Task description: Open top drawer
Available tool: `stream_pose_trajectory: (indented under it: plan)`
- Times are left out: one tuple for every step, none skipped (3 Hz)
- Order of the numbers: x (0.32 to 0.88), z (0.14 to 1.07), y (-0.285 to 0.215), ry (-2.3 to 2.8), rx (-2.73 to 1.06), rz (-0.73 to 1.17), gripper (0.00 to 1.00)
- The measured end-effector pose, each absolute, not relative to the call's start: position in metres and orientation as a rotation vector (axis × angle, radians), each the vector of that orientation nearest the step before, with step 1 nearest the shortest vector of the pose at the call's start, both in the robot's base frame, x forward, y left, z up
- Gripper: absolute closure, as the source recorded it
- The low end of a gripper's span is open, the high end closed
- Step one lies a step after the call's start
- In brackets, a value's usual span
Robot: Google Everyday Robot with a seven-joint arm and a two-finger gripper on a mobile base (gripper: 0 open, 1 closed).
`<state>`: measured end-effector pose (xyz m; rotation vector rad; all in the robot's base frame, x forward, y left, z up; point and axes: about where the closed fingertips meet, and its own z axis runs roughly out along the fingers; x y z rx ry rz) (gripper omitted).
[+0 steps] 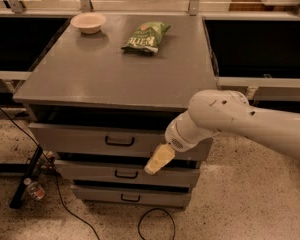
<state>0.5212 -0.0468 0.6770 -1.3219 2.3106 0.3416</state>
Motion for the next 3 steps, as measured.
stream_pose_trajectory:
  plan:
    - [0.517,0.675,-0.044,2.306,-1.350,0.357,0.00]
    - [0.503,0.672,-0.045,2.305,-1.384,0.403,0.00]
    - [0.490,0.676,-0.050,2.293,-1.406,0.448,0.00]
